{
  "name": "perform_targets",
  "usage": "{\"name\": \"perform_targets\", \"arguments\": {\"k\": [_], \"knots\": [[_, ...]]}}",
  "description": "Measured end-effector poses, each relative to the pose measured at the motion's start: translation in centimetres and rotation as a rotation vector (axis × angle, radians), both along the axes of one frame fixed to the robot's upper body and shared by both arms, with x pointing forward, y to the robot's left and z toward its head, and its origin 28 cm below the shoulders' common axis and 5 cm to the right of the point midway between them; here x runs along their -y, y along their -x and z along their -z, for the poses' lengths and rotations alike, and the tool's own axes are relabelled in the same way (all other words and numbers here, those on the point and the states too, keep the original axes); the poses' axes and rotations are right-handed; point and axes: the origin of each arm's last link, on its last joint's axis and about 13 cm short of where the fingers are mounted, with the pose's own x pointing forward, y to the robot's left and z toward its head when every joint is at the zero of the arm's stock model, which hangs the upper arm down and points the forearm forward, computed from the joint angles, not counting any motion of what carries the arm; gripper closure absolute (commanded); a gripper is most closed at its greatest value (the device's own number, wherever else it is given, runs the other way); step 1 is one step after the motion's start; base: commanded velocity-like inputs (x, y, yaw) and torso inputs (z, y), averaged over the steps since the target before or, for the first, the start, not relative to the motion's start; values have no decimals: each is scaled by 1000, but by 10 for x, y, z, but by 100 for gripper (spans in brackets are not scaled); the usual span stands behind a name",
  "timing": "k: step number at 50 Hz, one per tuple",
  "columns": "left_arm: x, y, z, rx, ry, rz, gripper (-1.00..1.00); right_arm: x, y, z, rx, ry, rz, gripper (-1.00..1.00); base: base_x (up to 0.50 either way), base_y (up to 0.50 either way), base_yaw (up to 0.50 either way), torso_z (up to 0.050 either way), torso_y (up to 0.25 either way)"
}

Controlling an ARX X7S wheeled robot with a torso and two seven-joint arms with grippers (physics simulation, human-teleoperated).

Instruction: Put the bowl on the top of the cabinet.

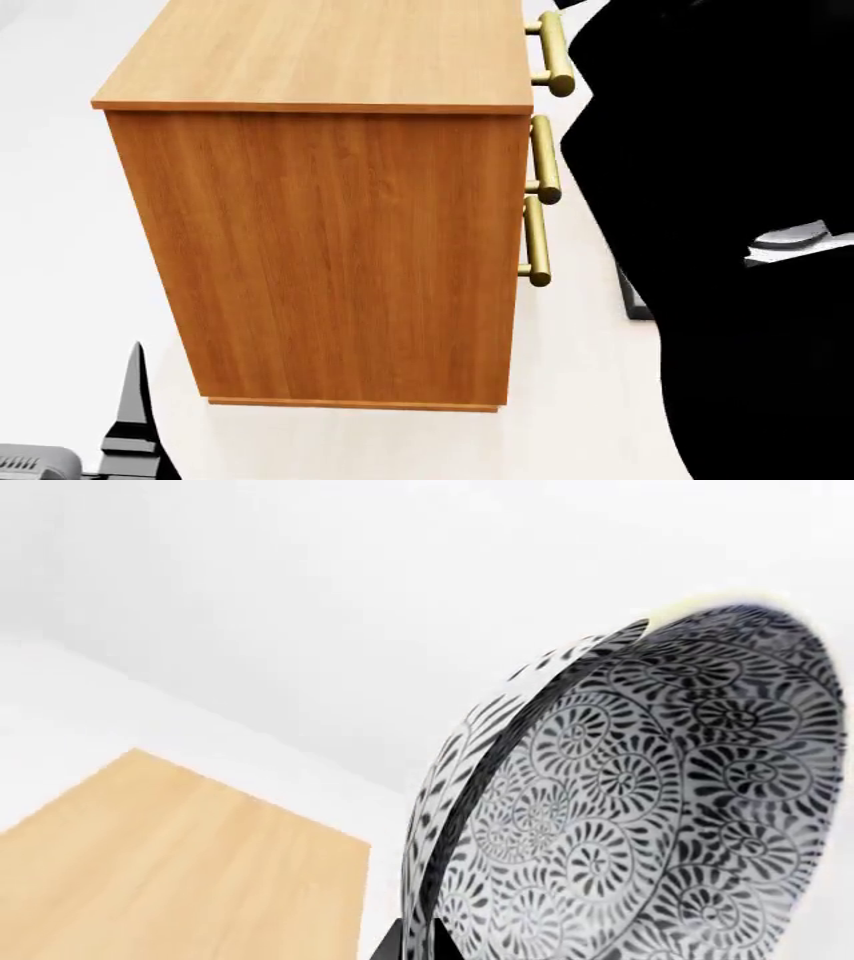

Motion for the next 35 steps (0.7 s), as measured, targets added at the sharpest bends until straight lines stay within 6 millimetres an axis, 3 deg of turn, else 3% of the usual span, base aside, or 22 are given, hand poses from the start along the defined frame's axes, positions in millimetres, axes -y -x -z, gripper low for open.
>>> {"name": "perform_targets", "arguments": {"k": [16,35], "knots": [[1,-2,3,-8,-2,0,-100,-6,-17,32,-224,-156,-77,100,0,0,0,0,1],[1,-1,5,-13,-2,-3,-100,-5,-37,55,-324,-216,-54,100,0,0,0,0,1]]}}
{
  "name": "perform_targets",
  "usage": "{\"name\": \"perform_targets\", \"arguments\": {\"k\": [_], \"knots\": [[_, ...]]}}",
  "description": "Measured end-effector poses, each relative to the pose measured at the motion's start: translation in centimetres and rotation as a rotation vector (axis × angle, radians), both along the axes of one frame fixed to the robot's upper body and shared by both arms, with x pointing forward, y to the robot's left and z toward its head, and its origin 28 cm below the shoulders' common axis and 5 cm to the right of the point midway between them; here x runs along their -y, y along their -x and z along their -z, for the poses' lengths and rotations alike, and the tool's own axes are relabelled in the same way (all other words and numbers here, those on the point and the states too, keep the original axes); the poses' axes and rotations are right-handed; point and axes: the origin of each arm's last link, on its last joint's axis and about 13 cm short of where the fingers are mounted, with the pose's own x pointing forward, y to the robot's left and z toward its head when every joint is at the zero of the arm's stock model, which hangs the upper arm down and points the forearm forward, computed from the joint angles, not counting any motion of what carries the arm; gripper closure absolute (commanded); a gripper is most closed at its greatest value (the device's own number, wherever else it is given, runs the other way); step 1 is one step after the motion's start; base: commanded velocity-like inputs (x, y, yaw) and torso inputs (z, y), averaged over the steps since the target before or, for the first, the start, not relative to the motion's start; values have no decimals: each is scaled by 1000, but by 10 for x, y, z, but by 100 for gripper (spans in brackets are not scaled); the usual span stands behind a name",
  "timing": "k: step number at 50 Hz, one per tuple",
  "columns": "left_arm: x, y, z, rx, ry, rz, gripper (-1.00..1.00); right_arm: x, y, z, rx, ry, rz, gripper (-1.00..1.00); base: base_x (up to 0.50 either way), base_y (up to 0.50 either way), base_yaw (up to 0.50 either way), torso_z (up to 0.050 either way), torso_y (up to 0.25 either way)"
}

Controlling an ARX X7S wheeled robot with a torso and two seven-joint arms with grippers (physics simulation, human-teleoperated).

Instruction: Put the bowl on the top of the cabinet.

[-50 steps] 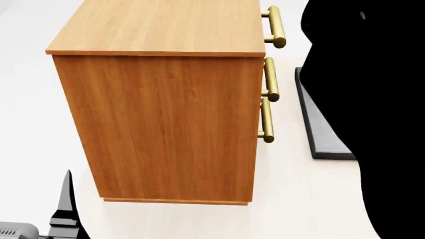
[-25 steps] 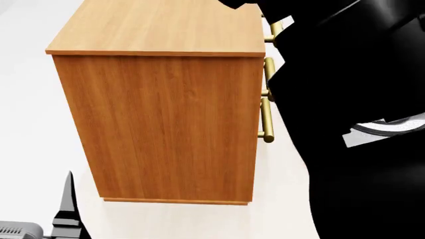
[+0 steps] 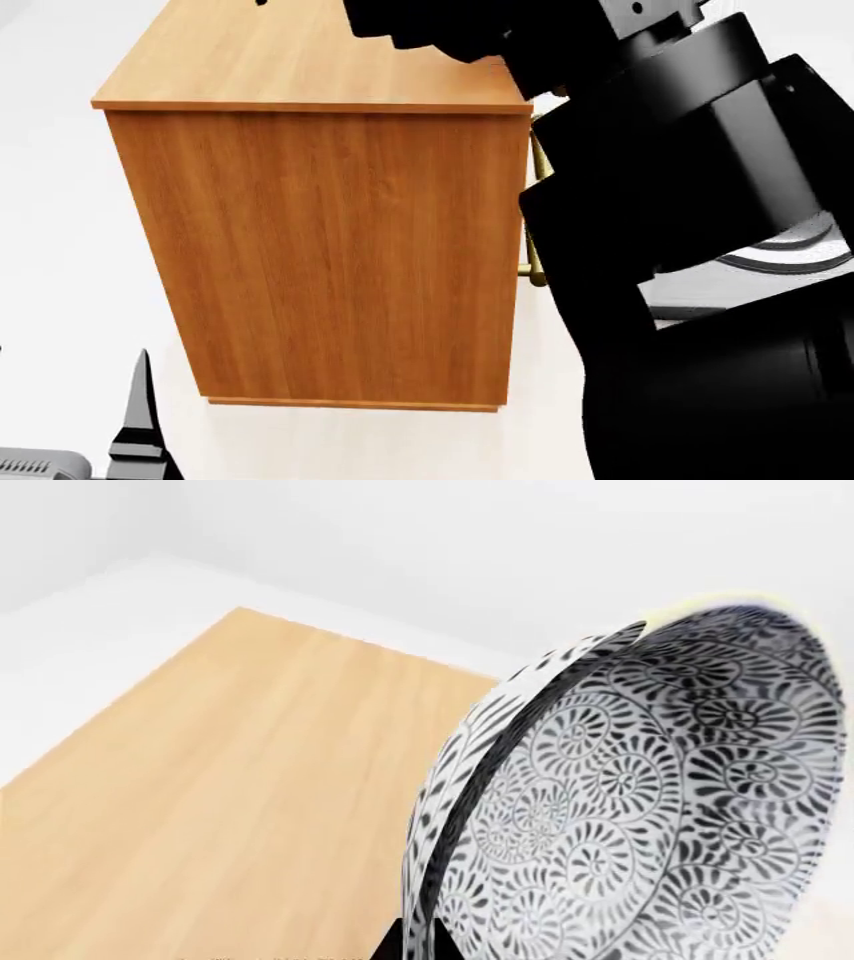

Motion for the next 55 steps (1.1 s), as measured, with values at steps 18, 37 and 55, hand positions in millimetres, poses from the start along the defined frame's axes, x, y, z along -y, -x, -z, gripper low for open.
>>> {"name": "perform_targets", "arguments": {"k": [18,37,55], "knots": [[-2,0,2,-4,5,-3,-100,-13,-9,31,32,241,1,100,0,0,0,0,1],[-3,0,4,-8,9,-7,-100,-7,-17,40,30,294,-37,100,0,0,0,0,1],[-4,-2,8,-17,13,-11,-100,4,-22,22,-35,76,-67,100,0,0,0,1,0]]}}
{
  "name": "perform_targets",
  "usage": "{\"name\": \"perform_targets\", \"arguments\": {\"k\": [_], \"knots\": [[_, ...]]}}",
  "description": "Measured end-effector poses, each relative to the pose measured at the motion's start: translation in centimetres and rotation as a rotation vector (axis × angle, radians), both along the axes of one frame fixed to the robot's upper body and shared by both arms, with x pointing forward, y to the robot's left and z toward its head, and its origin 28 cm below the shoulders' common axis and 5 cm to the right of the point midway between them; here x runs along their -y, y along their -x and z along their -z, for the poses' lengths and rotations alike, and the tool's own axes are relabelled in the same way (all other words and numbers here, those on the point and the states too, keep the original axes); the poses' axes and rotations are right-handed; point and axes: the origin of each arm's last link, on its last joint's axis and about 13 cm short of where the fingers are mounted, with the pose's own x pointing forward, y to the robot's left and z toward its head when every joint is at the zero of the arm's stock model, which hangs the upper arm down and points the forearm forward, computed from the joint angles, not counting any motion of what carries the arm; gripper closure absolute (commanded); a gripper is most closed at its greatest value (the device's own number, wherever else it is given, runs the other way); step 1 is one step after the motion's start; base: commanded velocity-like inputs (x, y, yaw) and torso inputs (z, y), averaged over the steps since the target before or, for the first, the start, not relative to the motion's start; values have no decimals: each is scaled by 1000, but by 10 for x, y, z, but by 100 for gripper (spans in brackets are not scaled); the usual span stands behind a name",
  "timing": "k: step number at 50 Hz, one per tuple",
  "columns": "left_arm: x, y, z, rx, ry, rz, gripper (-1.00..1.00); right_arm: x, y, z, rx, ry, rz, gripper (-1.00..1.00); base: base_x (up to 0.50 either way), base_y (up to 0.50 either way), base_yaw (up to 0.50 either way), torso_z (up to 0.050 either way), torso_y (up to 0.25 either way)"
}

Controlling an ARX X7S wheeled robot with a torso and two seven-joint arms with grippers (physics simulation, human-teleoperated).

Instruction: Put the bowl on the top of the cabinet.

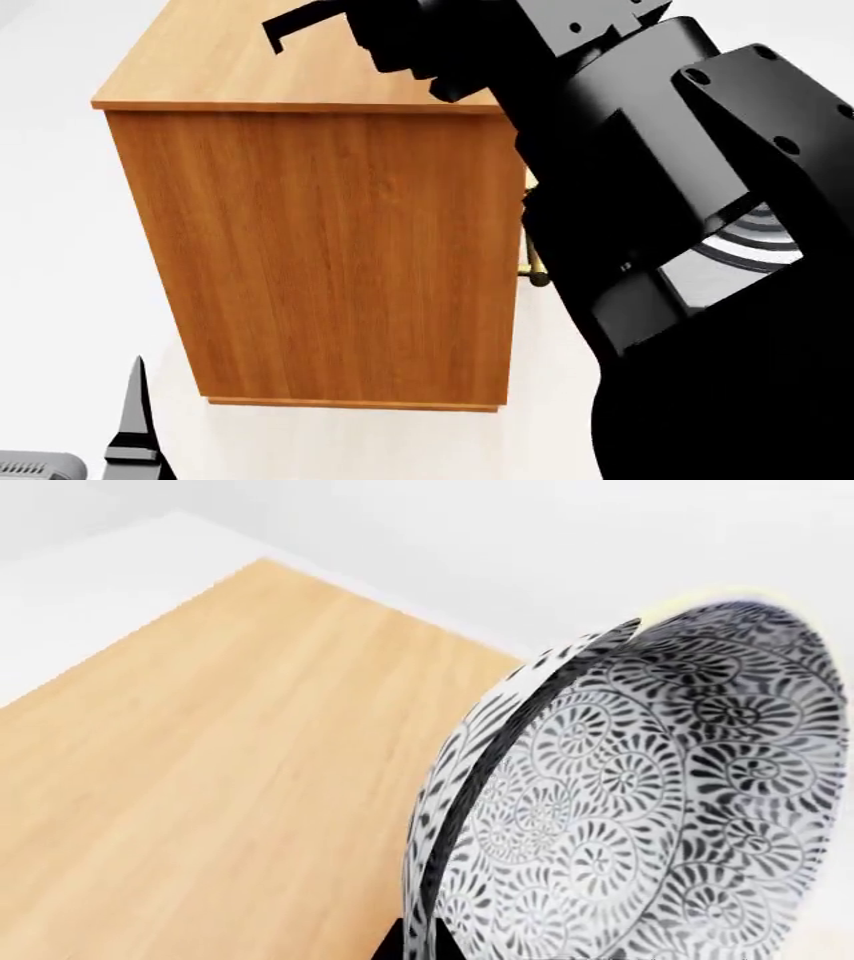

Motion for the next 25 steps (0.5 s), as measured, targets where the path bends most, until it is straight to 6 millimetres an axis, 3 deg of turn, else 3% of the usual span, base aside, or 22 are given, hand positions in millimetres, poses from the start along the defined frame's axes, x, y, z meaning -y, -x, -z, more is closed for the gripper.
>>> {"name": "perform_targets", "arguments": {"k": [25], "knots": [[0,-2,1,-7,3,2,-100,-15,-1,14,-2,32,11,100,0,0,-1,0,0]]}}
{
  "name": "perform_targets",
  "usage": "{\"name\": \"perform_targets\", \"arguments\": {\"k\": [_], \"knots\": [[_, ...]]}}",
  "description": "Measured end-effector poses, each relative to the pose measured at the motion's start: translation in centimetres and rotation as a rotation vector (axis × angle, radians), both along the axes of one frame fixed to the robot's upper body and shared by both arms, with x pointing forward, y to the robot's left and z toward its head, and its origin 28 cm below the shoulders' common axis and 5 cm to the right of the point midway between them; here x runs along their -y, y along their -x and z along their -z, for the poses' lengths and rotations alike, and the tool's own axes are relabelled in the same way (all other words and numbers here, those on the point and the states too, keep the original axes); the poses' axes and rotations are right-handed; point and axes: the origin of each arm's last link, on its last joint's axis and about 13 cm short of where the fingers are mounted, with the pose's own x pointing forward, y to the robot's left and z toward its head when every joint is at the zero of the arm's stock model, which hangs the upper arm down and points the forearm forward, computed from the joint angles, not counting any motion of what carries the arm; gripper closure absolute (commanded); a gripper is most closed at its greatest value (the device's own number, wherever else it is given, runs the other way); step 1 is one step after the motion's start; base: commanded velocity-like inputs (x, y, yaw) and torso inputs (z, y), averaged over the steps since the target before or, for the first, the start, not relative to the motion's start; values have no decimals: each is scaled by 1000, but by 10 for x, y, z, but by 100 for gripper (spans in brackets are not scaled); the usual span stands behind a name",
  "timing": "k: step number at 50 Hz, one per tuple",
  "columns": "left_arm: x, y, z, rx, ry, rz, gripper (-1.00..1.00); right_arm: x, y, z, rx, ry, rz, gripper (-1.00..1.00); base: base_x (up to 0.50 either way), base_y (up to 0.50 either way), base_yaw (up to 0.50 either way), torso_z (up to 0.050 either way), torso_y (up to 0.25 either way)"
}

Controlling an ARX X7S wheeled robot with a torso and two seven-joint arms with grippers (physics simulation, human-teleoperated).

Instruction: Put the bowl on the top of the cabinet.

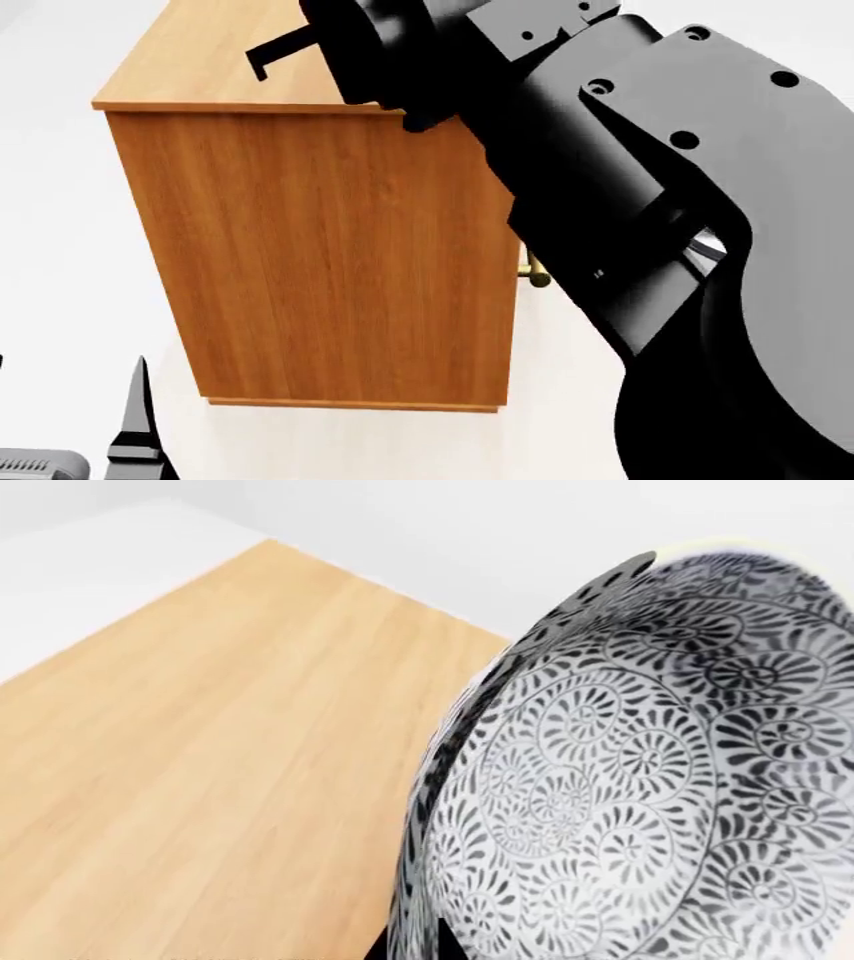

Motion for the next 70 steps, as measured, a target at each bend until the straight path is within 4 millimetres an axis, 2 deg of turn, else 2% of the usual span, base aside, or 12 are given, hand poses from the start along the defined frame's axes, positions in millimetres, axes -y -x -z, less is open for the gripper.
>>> {"name": "perform_targets", "arguments": {"k": [40,70], "knots": [[-2,-1,4,-11,5,-5,-100,-15,4,29,58,163,-29,100,1,0,0,0,0],[-4,-2,7,-17,13,-9,-100,-18,8,37,89,225,-26,100,0,0,0,-1,0]]}}
